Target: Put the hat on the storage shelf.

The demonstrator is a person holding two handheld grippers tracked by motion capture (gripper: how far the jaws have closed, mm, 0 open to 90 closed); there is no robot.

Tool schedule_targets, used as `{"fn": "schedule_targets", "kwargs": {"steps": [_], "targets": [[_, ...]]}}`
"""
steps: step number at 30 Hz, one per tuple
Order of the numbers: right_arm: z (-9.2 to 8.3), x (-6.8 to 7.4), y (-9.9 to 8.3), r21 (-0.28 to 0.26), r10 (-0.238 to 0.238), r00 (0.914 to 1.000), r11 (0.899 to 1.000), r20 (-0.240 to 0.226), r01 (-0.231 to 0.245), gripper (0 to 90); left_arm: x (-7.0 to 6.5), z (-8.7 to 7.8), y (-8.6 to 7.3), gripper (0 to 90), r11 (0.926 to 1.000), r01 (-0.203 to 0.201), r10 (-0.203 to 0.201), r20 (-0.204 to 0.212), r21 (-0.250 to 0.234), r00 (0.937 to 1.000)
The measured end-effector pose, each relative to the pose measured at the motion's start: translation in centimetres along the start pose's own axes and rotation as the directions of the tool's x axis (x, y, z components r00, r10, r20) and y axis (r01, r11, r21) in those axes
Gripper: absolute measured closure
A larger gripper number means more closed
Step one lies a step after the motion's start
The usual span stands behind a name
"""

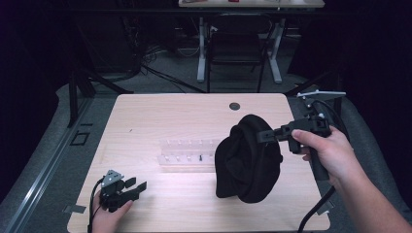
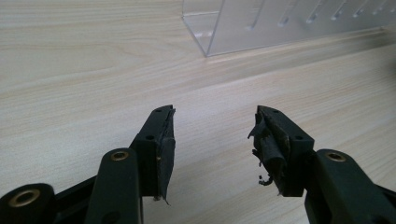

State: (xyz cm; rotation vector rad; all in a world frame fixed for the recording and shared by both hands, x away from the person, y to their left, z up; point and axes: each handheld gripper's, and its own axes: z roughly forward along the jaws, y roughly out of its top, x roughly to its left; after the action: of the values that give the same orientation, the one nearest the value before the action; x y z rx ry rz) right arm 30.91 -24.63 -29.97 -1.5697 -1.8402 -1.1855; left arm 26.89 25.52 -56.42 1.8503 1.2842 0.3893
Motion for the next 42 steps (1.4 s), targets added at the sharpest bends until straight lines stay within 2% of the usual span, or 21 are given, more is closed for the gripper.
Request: {"fn": "schedule_targets", "kwargs": {"steps": [11, 16, 28, 42], "targets": [[0.0, 0.6, 1.4, -0.032, 0.006, 1.0, 0.999, 0.004, -0.005, 87.4, -0.5, 0.1, 0.1, 48.0, 1.0, -0.01, 0.01, 0.01, 0.0, 0.9999], [0.3, 1.0, 2.3, -0.051, 0.009, 1.0, 0.999, 0.004, -0.009, 87.4, -0.8, -0.1, 0.2, 48.0, 0.9996, -0.019, 0.019, 0.016, -0.019, 0.9997], [2.0, 2.2, 5.1, -0.065, 0.005, 0.9999, 0.998, 0.011, -0.005, 87.4, -2.0, -0.7, 0.9, 47.3, 0.9978, -0.005, 0.011, 0.094, -0.066, 0.9955], [3.7, 2.0, 7.3, -0.08, 0.023, 0.9996, 0.997, 0.014, -0.022, 87.4, -2.5, -0.5, 0.9, 47.3, 0.997, -0.034, 0.04, 0.093, -0.069, 0.9948]]}}
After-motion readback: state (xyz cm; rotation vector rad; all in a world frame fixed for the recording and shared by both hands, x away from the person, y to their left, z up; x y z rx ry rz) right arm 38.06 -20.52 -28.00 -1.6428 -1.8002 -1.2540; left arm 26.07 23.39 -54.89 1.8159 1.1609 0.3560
